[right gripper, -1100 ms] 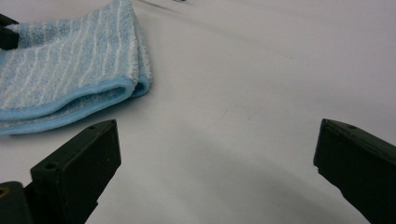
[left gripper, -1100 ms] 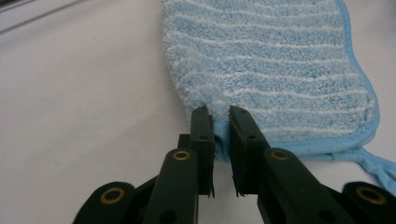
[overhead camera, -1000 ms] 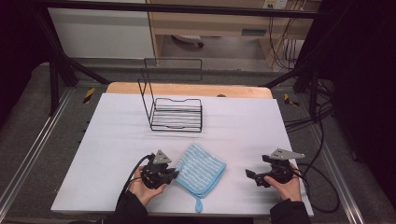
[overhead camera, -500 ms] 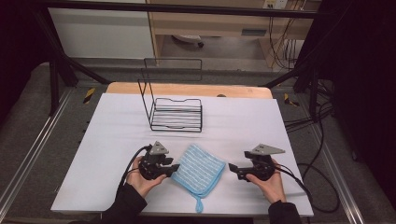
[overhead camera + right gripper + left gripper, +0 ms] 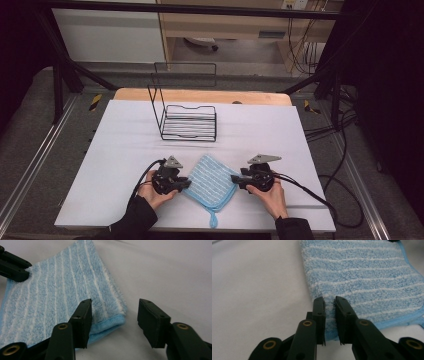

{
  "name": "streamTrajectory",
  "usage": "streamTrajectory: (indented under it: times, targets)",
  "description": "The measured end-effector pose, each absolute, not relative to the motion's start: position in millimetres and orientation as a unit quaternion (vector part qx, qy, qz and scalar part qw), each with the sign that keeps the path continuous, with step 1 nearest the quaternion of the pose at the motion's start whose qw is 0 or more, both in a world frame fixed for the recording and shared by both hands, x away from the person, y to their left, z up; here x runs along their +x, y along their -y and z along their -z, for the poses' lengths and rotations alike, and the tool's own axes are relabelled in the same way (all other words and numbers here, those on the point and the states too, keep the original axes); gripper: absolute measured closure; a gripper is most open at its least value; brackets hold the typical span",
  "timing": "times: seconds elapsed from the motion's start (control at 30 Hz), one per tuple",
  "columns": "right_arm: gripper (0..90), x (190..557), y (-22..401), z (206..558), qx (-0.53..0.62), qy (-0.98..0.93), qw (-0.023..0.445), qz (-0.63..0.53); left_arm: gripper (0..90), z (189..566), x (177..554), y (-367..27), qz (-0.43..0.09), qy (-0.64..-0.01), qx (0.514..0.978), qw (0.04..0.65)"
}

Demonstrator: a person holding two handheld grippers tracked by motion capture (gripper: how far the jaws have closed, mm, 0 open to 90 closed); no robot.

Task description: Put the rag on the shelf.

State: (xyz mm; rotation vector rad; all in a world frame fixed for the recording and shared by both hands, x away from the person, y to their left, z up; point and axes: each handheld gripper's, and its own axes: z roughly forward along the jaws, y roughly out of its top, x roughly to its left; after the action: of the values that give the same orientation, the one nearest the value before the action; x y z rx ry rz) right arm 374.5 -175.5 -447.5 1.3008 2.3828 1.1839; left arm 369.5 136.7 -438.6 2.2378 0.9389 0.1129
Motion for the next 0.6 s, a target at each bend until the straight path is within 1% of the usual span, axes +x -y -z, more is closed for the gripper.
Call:
streamTrajectory:
  times: [0.1,0.23,0.27,0.3,0.43,0.6]
  targets:
    - [52.3,375,174,451,0.436,-0.806,0.083,-0.393,80.3,439,368,-136,-0.045,-0.364,0.863,0.347]
    - [60.4,375,172,452,0.435,-0.806,0.071,-0.394,83.2,438,365,-134,-0.052,-0.366,0.863,0.343]
    - [65.6,375,171,453,0.441,-0.802,0.064,-0.397,84.0,438,365,-134,-0.052,-0.368,0.863,0.343]
    - [65.6,375,171,453,0.441,-0.802,0.064,-0.397,84.0,437,365,-134,-0.052,-0.370,0.862,0.343]
    - [75.8,375,170,452,0.447,-0.796,0.053,-0.404,84.7,435,360,-134,-0.054,-0.374,0.860,0.342]
    - [80.0,381,164,447,0.428,-0.808,0.049,-0.402,84.8,433,349,-137,-0.060,-0.370,0.862,0.341]
